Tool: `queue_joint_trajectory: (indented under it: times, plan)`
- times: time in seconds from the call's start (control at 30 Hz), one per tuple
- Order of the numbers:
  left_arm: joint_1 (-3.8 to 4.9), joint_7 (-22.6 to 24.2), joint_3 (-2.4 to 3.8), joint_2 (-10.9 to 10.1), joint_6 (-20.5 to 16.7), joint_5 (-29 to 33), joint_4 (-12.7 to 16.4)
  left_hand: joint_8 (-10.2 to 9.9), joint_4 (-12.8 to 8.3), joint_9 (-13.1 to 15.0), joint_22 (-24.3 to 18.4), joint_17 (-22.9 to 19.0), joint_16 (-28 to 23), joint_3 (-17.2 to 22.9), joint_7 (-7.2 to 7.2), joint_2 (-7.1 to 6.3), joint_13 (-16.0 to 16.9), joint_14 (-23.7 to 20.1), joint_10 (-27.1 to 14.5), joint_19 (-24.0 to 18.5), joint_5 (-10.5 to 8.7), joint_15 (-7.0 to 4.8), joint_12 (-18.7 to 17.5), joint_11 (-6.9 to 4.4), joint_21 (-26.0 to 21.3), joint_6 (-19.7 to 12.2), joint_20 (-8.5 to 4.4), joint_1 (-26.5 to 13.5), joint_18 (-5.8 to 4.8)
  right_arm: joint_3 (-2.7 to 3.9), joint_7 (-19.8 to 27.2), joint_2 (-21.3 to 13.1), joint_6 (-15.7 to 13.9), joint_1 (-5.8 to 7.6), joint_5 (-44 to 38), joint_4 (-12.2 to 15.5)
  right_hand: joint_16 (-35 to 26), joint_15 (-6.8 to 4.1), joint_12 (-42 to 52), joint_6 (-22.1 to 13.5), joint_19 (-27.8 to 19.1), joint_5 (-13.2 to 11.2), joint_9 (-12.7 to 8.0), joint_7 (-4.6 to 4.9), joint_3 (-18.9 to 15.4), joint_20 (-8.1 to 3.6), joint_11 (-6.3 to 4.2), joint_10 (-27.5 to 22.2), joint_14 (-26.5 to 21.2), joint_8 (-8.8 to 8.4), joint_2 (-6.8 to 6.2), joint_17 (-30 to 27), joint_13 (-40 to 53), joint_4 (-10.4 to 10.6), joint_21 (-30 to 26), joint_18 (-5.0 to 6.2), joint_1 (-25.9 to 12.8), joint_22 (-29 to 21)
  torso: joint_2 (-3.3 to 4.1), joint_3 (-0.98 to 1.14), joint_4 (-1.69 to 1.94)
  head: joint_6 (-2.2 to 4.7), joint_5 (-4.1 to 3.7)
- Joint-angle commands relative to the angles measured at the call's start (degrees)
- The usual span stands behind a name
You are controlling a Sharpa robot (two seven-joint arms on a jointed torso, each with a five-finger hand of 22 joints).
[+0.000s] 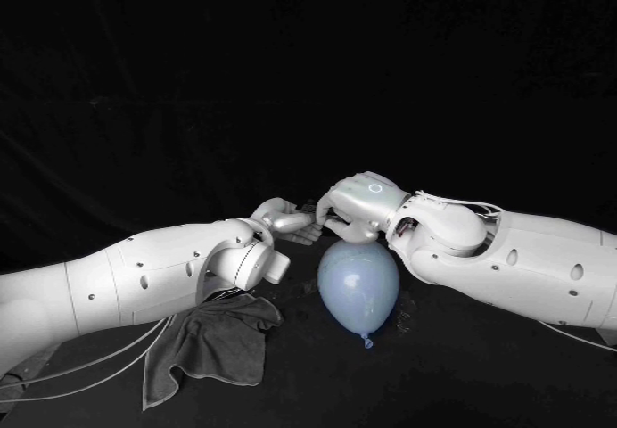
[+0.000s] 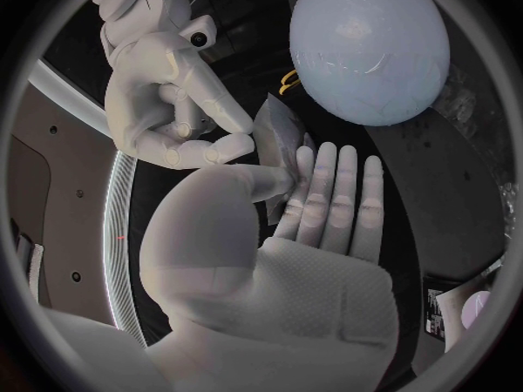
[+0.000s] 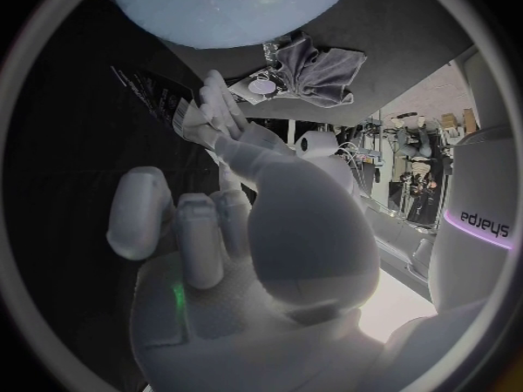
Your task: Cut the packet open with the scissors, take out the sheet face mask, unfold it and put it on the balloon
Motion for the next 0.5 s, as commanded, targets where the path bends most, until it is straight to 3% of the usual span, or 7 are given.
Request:
queue_joint_trajectory:
  times: [0.03,0.5]
  plan:
    - [0.10,0.1,0.08,0.1,1.1,0.1,0.2,0.3,-2.8,0.1,0.0,0.0,-0.2,3.1,-0.19,0.52,0.1,0.0,0.4,-0.4,0.29,-0.18,0.0,0.05,-0.2,0.1,-0.17,-0.1,-0.05,0.00,-4.9,0.4,3.2,-0.07,-3.8,-0.5,0.2,-0.03,0.3,-0.6,0.3,0.0,0.0,0.00,0.5,-0.09,0.17,2.5,6.0,0.01,0.37,15.1,9.2,0.0,0.1,-0.63,-0.4,8.5,-0.04,0.02,0.02,0.01,-0.09]
    - [0.11,-0.3,0.08,0.0,1.5,-0.1,1.0,0.3,-2.8,0.1,0.1,0.0,-0.2,3.2,-0.19,0.50,0.1,0.0,0.4,-0.4,0.27,-0.18,0.0,0.05,-0.1,0.1,-0.17,-0.3,-0.04,-0.03,-8.5,1.2,0.1,-0.28,-4.9,-1.5,0.2,0.09,0.3,-1.1,0.4,-0.1,-0.1,0.22,1.1,-0.04,0.35,2.5,6.0,-0.21,0.81,15.1,9.3,0.1,0.2,-0.65,-0.8,8.6,0.04,0.00,-0.02,0.10,-0.23]
